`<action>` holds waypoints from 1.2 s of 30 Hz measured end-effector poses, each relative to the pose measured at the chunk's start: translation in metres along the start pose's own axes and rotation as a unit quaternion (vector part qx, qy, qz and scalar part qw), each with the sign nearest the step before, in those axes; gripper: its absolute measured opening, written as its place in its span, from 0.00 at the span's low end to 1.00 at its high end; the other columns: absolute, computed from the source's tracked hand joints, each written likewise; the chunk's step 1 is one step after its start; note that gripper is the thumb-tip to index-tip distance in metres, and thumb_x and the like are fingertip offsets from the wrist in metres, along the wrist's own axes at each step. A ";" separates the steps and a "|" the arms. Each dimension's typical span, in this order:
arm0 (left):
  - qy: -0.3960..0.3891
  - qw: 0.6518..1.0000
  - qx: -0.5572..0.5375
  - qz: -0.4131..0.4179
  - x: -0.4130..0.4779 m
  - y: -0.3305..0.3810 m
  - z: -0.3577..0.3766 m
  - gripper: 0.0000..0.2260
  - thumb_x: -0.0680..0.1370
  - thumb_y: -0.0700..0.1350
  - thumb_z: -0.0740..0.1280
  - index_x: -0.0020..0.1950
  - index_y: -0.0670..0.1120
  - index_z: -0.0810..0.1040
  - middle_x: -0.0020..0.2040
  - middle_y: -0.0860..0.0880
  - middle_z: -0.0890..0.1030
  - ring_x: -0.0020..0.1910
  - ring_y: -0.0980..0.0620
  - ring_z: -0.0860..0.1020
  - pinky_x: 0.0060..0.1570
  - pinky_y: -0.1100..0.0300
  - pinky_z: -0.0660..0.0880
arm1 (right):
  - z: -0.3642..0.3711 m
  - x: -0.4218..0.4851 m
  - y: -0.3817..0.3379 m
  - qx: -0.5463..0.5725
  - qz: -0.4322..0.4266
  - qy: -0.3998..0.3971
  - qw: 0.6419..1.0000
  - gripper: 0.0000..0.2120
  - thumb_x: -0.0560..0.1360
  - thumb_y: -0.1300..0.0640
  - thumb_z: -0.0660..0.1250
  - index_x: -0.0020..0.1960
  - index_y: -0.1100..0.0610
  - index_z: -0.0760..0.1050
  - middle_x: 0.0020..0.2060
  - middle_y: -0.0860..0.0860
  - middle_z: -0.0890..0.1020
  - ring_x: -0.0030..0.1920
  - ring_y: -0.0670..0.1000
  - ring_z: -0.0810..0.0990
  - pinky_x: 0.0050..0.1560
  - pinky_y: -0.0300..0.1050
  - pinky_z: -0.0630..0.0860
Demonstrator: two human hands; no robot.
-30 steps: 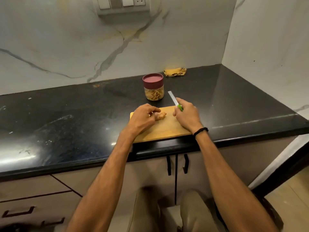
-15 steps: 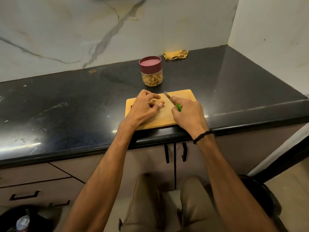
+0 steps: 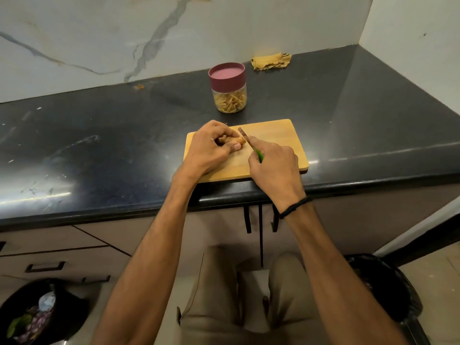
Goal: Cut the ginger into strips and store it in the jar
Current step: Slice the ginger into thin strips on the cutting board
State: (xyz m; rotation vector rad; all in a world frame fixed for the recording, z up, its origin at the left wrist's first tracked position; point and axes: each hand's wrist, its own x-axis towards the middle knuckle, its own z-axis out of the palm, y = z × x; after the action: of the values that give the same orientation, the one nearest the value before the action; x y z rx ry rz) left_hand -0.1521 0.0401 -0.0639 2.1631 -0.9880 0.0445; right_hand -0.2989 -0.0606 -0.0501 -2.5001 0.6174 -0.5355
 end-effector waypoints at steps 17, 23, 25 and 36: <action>0.003 1.000 -0.007 0.004 0.000 0.000 0.001 0.14 0.75 0.49 0.76 0.59 0.48 0.85 0.55 0.53 0.79 0.53 0.56 0.78 0.52 0.65 0.77 | -0.003 -0.001 -0.007 -0.013 0.014 -0.006 1.000 0.21 0.82 0.53 0.59 0.74 0.48 0.66 0.56 0.52 0.82 0.54 0.51 0.78 0.59 0.46 0.73; 0.005 1.000 -0.003 0.005 -0.001 0.001 0.002 0.14 0.75 0.48 0.76 0.59 0.47 0.85 0.55 0.53 0.79 0.53 0.56 0.77 0.50 0.71 0.74 | -0.003 -0.001 -0.008 -0.023 0.017 -0.009 1.000 0.21 0.82 0.53 0.59 0.74 0.47 0.66 0.58 0.52 0.81 0.55 0.51 0.78 0.59 0.46 0.73; 0.007 1.000 -0.001 0.006 -0.001 0.000 0.002 0.13 0.75 0.48 0.76 0.59 0.47 0.85 0.55 0.54 0.79 0.53 0.57 0.77 0.49 0.74 0.73 | -0.004 -0.001 -0.008 -0.026 0.018 -0.013 0.999 0.21 0.82 0.53 0.58 0.74 0.47 0.66 0.58 0.52 0.81 0.55 0.52 0.78 0.59 0.46 0.73; 0.012 1.000 0.010 0.018 -0.002 0.003 0.004 0.13 0.76 0.46 0.75 0.59 0.44 0.85 0.53 0.53 0.77 0.48 0.60 0.76 0.47 0.77 0.70 | -0.001 -0.001 -0.014 -0.057 0.030 -0.027 0.998 0.21 0.83 0.53 0.58 0.75 0.47 0.64 0.58 0.53 0.80 0.55 0.52 0.77 0.54 0.47 0.74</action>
State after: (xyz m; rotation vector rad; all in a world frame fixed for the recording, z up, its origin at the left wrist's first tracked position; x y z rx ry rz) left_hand -0.1565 0.0380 -0.0659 2.1580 -1.0177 0.0984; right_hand -0.2963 -0.0497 -0.0416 -2.5847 0.7178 -0.4197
